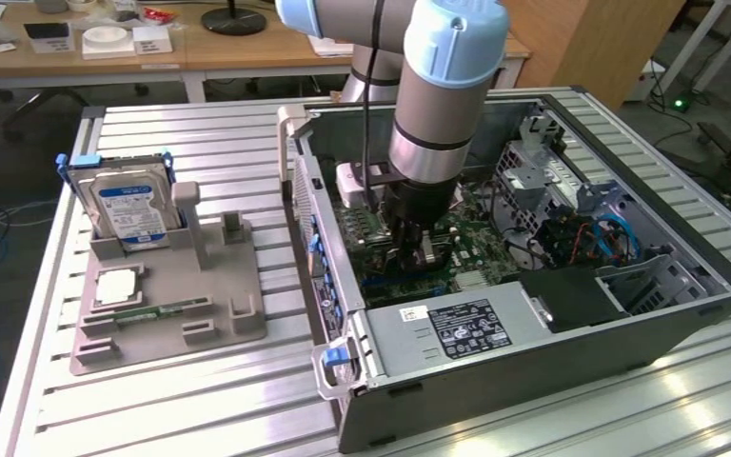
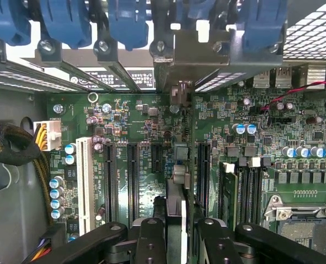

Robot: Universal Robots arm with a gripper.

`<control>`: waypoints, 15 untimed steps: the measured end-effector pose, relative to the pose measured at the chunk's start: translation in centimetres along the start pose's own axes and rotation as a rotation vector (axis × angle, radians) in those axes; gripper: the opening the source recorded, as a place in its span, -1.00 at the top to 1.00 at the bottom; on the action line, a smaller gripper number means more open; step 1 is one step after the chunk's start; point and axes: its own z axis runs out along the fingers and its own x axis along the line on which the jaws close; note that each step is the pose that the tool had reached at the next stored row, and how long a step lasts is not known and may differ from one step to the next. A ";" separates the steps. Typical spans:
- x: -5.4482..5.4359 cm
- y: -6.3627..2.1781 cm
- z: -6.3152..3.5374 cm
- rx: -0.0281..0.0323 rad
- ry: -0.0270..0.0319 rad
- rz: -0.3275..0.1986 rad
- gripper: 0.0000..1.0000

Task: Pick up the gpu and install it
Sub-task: 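Insert the gpu into the slot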

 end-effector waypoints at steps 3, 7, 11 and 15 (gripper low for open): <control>0.0 0.01 0.00 0.0000 0.0000 0.000 0.46; 0.0 0.01 0.01 -0.0002 0.0003 0.000 0.46; 0.0 0.01 0.14 -0.0006 0.0000 0.000 0.46; 0.0 0.01 0.15 -0.0006 -0.0001 0.000 0.46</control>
